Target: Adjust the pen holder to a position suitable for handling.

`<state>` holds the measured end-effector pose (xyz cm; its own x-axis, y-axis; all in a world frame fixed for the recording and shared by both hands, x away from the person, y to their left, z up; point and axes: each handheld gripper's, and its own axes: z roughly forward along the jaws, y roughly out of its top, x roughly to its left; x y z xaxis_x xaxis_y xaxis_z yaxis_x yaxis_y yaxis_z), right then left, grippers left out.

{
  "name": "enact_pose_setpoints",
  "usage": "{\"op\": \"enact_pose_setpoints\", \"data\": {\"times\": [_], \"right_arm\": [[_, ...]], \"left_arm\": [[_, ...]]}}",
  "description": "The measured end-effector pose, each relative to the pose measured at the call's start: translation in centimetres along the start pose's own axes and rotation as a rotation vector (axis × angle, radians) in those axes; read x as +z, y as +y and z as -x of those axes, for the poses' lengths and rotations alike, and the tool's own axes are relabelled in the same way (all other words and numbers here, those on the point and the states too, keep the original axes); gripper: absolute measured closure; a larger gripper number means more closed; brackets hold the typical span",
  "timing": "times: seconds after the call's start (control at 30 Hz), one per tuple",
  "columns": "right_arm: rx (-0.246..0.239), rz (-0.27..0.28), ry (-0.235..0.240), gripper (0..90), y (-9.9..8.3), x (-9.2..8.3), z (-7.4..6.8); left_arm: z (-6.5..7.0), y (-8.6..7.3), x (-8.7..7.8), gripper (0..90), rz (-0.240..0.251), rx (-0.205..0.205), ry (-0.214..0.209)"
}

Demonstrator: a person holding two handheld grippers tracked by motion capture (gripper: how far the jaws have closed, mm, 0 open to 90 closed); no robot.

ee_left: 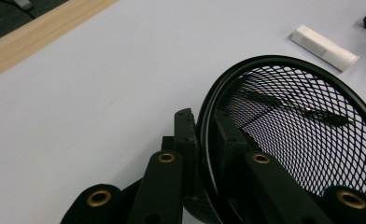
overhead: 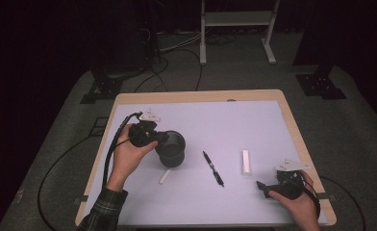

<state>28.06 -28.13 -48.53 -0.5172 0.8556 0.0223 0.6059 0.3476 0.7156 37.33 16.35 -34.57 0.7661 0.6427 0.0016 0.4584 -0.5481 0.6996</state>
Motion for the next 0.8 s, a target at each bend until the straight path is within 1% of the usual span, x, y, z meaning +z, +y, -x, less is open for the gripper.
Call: {"op": "enact_pose_setpoints", "data": {"times": [0.27,0.37,0.5,0.63,0.8], "right_arm": [[-0.002,0.001,-0.002,3.0,0.0,0.0,0.0],[-0.002,0.001,-0.002,3.0,0.0,0.0,0.0],[-0.007,0.001,-0.002,3.0,0.0,0.0,0.0],[-0.001,0.001,-0.001,3.0,0.0,0.0,0.0],[-0.003,0.001,-0.001,3.0,0.0,0.0,0.0]], "left_arm": [[1.4,-0.1,0.1,81.7,-0.014,0.027,-0.030],[1.9,-0.2,0.2,81.7,-0.015,0.028,-0.044],[2.7,-0.3,0.4,81.6,-0.023,0.039,-0.069],[3.6,-0.2,0.6,81.7,-0.035,0.062,-0.087],[4.5,-0.3,1.0,81.7,-0.049,0.076,-0.109]]}}
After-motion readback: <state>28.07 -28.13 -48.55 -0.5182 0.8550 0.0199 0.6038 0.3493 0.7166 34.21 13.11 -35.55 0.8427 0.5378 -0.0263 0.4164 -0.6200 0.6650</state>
